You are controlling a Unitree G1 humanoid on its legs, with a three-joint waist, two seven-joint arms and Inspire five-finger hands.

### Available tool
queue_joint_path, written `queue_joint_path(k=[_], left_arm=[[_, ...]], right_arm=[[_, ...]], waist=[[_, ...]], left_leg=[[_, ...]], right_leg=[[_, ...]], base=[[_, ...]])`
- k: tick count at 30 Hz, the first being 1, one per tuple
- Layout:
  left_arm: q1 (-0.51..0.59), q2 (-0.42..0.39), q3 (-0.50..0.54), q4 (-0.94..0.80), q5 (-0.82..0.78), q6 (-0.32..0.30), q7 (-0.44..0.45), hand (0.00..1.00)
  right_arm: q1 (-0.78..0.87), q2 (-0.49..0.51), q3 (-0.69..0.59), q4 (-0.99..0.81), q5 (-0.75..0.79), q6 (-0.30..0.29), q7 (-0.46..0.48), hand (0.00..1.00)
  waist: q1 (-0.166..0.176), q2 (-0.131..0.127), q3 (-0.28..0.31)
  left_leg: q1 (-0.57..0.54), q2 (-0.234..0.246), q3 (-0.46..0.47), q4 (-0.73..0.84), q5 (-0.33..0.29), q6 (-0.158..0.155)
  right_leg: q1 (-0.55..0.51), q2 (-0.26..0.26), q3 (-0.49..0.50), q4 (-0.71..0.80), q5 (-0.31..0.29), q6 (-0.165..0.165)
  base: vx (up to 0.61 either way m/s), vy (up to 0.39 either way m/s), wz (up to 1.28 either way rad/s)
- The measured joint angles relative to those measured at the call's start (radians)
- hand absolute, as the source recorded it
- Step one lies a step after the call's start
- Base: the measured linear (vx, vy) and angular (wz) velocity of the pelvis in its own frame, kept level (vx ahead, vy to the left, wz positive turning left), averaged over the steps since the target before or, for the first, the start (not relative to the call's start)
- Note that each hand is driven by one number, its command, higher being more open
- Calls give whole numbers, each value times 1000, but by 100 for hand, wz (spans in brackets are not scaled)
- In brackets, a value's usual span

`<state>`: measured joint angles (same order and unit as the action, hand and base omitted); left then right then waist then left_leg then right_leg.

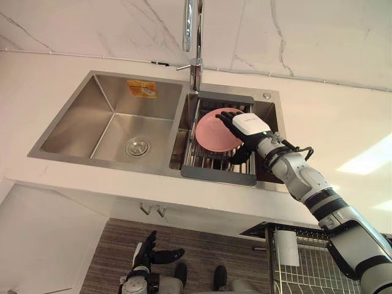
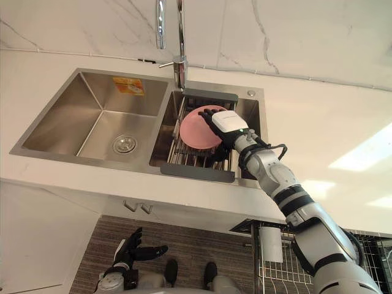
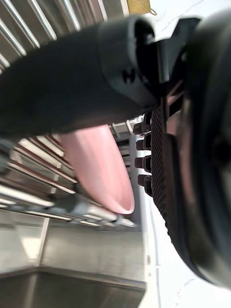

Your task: Walk over to the sink, pick up the cup, carry it to the dishwasher, place the cup inside the dishwasher, then close the dishwasher door

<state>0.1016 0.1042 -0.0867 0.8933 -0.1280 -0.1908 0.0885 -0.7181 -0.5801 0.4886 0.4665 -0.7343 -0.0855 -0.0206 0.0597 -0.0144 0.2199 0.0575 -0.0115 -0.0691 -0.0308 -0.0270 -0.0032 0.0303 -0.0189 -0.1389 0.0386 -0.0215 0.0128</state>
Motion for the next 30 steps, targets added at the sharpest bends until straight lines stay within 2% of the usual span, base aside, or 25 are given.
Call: queue_joint_path(k=[12, 30], left_arm=[[0, -3, 2, -22, -1, 0, 5, 100], [1, -6, 2, -31, -11, -4, 21, 100]], right_arm=[[-20, 43, -92, 22, -46, 43, -63, 100], [-50, 73, -93, 68, -122, 73, -93, 100]], waist=[[4, 7, 16], [5, 13, 41]], left_leg=[[-11, -2, -2, 0, 1, -2], [-24, -8, -5, -1, 10, -7]], right_leg=[[-15, -3, -2, 11, -2, 4], [-28, -10, -8, 17, -5, 7]], base=[[0, 0, 0], [0, 0, 0]])
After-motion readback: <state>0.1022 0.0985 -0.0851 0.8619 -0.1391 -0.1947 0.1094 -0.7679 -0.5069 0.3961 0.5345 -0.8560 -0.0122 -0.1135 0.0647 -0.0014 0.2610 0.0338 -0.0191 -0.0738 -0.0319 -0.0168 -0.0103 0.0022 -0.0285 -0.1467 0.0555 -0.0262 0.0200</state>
